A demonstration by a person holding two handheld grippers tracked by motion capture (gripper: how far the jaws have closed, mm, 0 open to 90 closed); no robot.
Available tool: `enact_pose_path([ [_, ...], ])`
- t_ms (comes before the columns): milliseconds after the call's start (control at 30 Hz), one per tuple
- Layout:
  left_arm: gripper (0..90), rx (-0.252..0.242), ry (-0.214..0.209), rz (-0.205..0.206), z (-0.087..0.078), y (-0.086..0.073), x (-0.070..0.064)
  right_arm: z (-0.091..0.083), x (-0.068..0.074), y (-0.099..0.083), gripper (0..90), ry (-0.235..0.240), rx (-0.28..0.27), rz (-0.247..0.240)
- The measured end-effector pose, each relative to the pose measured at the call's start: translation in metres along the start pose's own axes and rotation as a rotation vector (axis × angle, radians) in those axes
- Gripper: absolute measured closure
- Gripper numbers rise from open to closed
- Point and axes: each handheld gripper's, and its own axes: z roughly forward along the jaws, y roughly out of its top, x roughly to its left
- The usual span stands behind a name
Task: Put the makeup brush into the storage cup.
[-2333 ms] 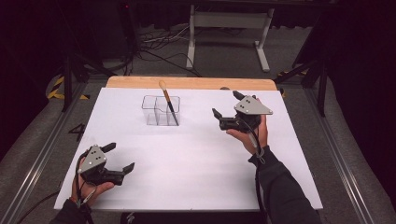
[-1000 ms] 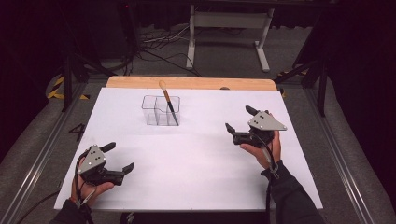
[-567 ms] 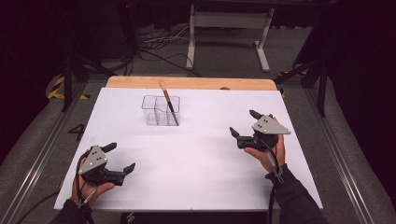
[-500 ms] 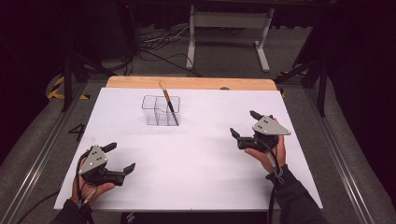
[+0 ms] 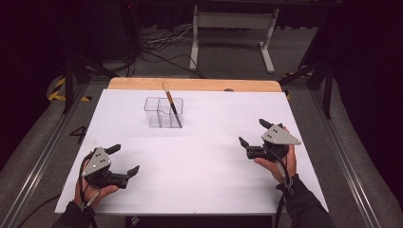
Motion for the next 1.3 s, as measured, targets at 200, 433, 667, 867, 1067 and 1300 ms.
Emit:
enact_pose_path([
  [200, 2.2, 0.008, -0.002, 0.007, 0.002, 0.001, 0.0, -0.009, 0.001, -0.007, 9.4, -0.002, 0.0, -0.011],
  [433, 2.0, -0.002, -0.014, 0.01, 0.004, 0.002, -0.001, -0.017, 0.001, -0.015, 9.4, -0.008, 0.008, -0.012],
  [667, 2.0, 0.001, -0.015, 0.017, 0.006, 0.003, -0.001, -0.026, 0.0, -0.025, 9.2, -0.014, 0.02, -0.013],
  [867, 2.1, -0.005, -0.021, 0.018, 0.007, 0.005, -0.002, -0.037, -0.001, -0.033, 8.3, -0.024, 0.026, -0.004],
  [1067, 2.2, -0.005, -0.021, 0.018, 0.008, 0.004, -0.002, -0.047, -0.005, -0.044, 7.6, -0.03, 0.04, 0.012],
  [1300, 2.2, 0.001, -0.023, 0.018, 0.009, 0.005, -0.003, -0.053, -0.009, -0.061, 7.4, -0.047, 0.078, 0.03],
])
